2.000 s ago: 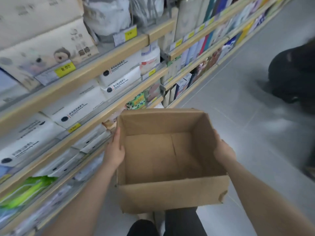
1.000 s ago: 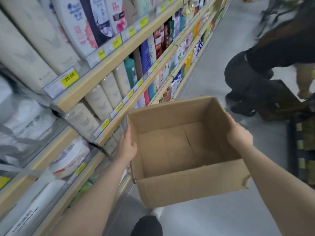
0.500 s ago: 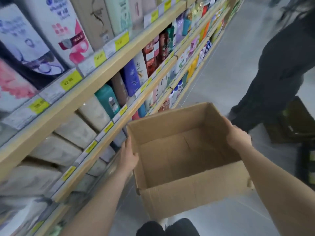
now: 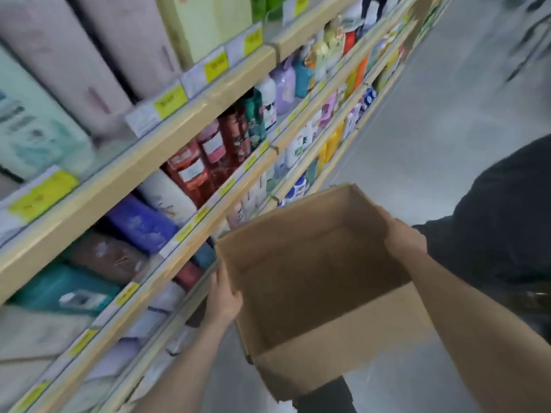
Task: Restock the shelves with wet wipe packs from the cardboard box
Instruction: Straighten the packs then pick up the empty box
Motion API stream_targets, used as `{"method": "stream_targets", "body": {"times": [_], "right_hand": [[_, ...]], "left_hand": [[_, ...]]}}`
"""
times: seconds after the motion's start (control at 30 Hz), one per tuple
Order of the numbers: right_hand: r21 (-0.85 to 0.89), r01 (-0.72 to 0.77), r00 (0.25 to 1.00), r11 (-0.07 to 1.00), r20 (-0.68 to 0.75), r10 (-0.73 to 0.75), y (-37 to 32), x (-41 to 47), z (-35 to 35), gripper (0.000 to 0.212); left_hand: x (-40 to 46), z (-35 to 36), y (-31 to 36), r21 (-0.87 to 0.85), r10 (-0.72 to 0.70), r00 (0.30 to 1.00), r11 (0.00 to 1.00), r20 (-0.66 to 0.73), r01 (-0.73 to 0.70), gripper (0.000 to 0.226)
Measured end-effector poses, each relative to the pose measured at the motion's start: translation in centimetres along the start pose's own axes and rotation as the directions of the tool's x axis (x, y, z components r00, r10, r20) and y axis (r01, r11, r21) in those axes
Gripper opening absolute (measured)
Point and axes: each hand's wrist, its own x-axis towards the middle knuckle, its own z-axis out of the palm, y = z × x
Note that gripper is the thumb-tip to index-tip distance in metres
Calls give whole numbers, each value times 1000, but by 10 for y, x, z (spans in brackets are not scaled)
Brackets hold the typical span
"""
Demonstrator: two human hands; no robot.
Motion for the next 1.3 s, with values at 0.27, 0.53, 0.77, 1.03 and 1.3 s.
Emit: {"method": "stream_targets", "body": {"times": [0.27, 0.53, 0.77, 1.03, 1.3], "right_hand": [[-4, 39, 999, 999, -30, -39, 54, 156, -82, 77], [142, -118, 990, 983, -59, 128, 101, 280, -110, 68], [189, -225, 965, 956, -95, 246, 157, 388, -167, 66], [235, -375, 904, 897, -121, 409, 252, 457, -221, 67], [391, -415, 861, 822, -125, 494, 379, 558, -260, 73]], "left_hand": [[98, 38, 138, -66, -42, 998, 997, 46, 45, 85], [231, 65, 259, -23, 6, 997, 1000, 77, -4, 77], [339, 103, 371, 77, 73, 985, 993, 155, -86, 81], [434, 139, 533, 196, 282, 940, 928, 192, -318, 81], [532, 196, 745, 132, 459, 865, 862, 203, -489, 73]]}}
